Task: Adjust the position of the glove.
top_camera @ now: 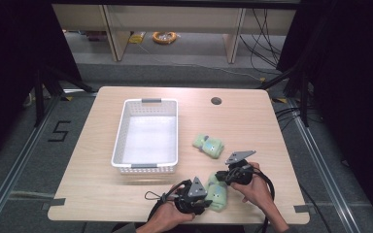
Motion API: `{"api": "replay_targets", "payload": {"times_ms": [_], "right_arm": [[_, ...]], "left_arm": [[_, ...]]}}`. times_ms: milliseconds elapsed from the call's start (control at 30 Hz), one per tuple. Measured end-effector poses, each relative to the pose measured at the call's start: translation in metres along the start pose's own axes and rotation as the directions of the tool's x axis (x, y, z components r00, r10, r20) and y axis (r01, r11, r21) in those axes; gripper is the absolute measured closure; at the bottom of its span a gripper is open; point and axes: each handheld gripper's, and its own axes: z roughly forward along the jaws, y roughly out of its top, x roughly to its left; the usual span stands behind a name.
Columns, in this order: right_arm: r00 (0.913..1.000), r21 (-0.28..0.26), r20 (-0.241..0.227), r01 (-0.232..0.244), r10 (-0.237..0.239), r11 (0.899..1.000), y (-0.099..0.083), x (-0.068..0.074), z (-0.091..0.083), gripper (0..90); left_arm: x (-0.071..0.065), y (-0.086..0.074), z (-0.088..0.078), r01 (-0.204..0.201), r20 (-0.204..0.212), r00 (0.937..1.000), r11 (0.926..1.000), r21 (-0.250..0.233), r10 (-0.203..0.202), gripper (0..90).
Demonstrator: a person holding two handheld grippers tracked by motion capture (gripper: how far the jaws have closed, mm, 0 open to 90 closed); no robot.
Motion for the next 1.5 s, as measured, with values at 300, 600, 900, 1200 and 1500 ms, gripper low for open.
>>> {"api": "replay_targets", "payload": {"times_ms": [300, 600, 900, 1200, 1500], "right_arm": [[0.9998, -0.030, -0.003, -0.018, 0.018, 0.999, -0.004, 0.008, -0.012, 88.7], [0.9978, -0.082, 0.012, -0.064, 0.065, 0.995, -0.019, 0.023, -0.034, 88.9], [0.9955, -0.080, 0.010, -0.093, 0.095, 0.992, -0.040, 0.040, -0.040, 88.9], [0.9945, -0.038, 0.020, -0.102, 0.103, 0.994, -0.045, 0.039, -0.033, 88.1], [0.9914, -0.059, 0.033, -0.125, 0.127, 0.990, -0.041, 0.038, -0.038, 74.7]], "left_arm": [[0.011, -0.002, -0.013, -0.006, -0.005, 1.0000, 0.9998, -0.017, 0.006, 78.9], [0.017, 0.006, -0.026, -0.055, -0.011, 0.9985, 0.9981, -0.028, 0.054, 79.4], [0.032, 0.007, -0.017, -0.057, -0.040, 0.9976, 0.9983, 0.010, 0.058, 79.5], [0.033, 0.004, -0.011, -0.009, -0.038, 0.9992, 1.0000, 0.005, 0.009, 72.9], [0.034, 0.007, -0.024, 0.029, -0.076, 0.9966, 0.9989, -0.036, -0.032, 49.9]]}}
